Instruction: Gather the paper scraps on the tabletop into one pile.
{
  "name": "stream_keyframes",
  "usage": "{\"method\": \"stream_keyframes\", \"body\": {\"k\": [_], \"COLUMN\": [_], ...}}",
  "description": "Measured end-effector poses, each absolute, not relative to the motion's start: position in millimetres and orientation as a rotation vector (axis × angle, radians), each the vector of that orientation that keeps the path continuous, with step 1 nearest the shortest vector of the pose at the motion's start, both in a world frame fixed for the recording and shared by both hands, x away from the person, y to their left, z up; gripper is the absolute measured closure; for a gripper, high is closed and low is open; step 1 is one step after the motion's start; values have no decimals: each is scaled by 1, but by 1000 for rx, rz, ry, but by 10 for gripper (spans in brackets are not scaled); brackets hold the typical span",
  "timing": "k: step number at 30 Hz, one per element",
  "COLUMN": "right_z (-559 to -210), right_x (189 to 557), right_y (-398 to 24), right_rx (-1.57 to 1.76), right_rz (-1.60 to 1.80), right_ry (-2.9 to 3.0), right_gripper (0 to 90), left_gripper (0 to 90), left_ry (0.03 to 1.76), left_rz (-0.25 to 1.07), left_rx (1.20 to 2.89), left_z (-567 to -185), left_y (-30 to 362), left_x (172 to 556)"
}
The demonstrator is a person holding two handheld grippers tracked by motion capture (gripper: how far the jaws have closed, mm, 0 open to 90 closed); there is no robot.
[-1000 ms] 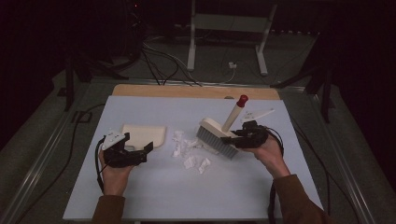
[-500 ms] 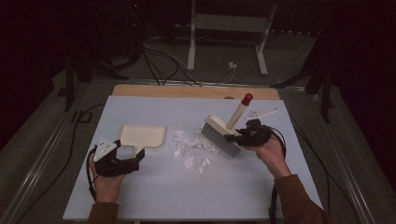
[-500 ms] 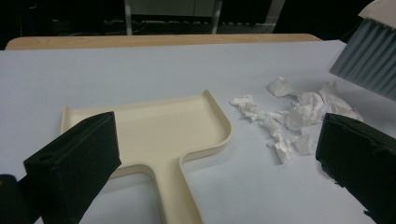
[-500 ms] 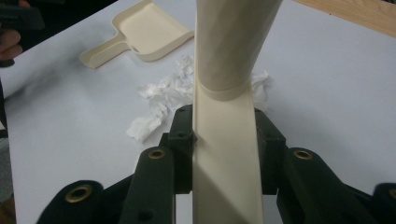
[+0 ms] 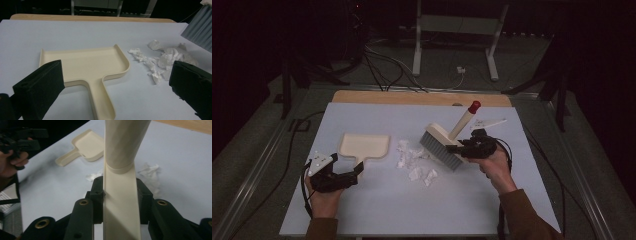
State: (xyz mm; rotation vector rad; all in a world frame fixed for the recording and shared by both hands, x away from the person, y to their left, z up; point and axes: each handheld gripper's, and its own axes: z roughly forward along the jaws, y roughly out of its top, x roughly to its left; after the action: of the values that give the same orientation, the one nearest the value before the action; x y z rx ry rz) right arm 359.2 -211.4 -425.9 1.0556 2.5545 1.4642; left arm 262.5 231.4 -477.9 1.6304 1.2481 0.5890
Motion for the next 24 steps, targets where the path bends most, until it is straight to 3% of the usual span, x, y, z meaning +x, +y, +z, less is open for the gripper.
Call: {"method": "stream_keyframes", "body": {"k": [24], "right_z": [-441], "right_x": [337], "right_y": [-125], "right_rx": [740], "right_rz": [1386], "right_ry": [2837], "right_gripper": [674], "left_gripper": [4], "left_ry": [1250], "left_rz": [598], "left_rx": [1607], "left_z": [-477], "left_y": [233], "left_x": [260]}}
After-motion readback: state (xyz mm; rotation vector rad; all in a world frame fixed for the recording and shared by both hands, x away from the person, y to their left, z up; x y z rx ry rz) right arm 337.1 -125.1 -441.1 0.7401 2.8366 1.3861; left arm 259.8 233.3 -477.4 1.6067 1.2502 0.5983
